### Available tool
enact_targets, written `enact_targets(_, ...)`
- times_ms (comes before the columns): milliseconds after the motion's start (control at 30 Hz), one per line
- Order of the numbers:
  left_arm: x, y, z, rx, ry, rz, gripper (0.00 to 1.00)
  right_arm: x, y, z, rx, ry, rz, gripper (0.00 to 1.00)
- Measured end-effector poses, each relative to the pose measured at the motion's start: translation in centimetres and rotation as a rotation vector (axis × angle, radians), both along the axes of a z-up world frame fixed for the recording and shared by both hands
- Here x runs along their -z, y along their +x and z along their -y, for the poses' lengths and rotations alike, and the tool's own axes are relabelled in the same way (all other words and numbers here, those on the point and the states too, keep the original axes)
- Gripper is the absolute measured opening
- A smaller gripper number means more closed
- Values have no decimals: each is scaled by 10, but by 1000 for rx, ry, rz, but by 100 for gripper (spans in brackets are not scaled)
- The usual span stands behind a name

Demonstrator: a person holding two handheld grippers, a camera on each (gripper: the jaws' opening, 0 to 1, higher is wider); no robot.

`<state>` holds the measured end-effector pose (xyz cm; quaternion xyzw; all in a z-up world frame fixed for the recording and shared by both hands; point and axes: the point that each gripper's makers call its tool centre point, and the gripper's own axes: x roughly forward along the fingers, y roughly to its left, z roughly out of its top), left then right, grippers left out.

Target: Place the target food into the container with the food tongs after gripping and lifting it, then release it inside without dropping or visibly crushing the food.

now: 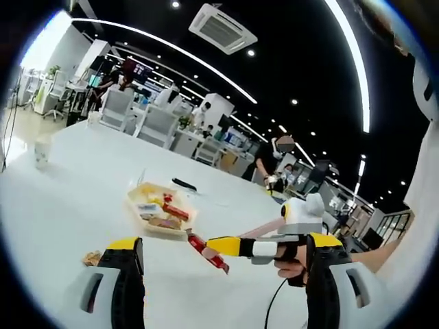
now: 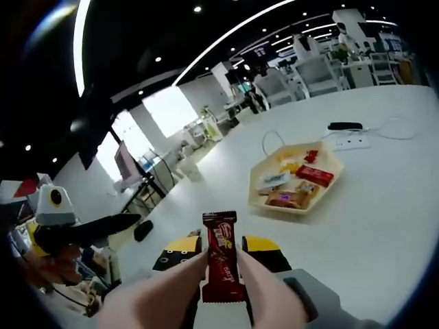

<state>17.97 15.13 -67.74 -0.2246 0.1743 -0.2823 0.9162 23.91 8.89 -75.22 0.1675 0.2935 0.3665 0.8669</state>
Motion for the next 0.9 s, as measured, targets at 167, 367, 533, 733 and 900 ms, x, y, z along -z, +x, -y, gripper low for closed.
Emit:
enact_targets(167,14,-2,7,68,77,2,99,1,-2,8,3,-3,-10,22)
enact_targets(367,22,8,23,98,81,6,99,5,3,24,-2,-30,-27,22)
enact_targets(533,21,16,27,94,57,12,99,1,7,34,32,-14,-40,22)
enact_targets(733,23,16,30,101,57,12,99,2,4,42,50,4,-62,22)
enact_targets(900,23,11,28,86,54,10,99,0,2,42,68,36,-84,22)
